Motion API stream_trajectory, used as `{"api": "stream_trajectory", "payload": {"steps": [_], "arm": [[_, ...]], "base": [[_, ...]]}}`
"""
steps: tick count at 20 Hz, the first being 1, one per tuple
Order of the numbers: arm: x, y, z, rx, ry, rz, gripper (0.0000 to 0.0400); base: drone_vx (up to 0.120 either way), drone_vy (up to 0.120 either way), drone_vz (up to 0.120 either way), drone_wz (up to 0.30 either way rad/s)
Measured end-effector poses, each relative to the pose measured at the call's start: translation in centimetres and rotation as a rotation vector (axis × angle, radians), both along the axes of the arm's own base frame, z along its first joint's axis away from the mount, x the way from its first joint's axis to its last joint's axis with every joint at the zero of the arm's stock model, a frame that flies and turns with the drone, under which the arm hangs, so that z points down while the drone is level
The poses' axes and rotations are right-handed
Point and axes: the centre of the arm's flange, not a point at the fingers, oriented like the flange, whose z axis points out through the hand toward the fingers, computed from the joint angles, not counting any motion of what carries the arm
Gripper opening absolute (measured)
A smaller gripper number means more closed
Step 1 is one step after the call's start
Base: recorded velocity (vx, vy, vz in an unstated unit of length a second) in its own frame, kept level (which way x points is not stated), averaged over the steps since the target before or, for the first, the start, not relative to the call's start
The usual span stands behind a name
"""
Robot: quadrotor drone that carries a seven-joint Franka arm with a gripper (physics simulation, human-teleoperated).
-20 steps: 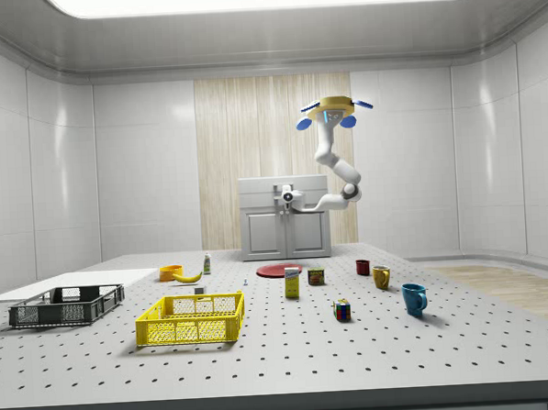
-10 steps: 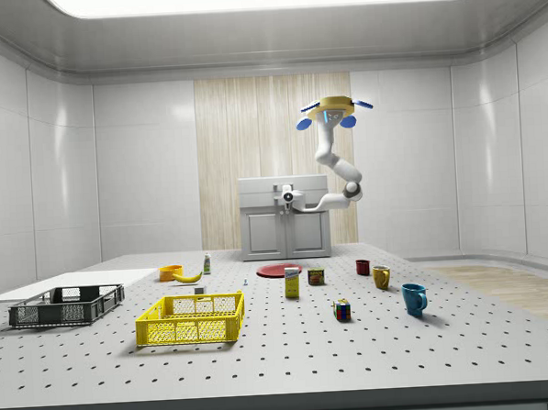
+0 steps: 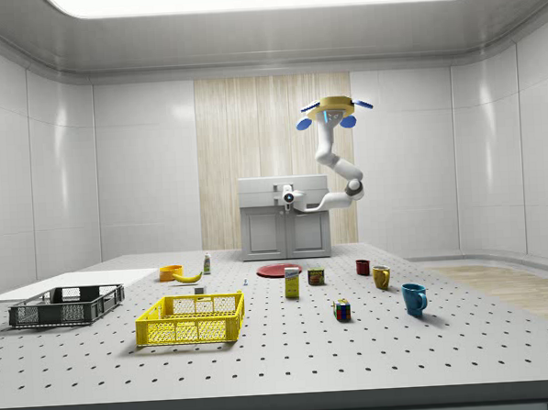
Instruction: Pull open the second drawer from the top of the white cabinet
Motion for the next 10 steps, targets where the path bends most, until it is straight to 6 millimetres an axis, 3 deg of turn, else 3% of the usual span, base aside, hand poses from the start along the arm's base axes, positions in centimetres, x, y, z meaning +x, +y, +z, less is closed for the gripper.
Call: {"api": "stream_trajectory", "payload": {"steps": [4, 10], "arm": [[0.1, -0.9, -0.2, 0.014, -0.002, 0.0, 0.0124], [0.0, -3.0, 0.0, 0.011, 0.035, 0.0, 0.0142]], "base": [[0.0, 0.0, 0.0, 0.0], [0.0, 0.0, 0.0, 0.0]]}}
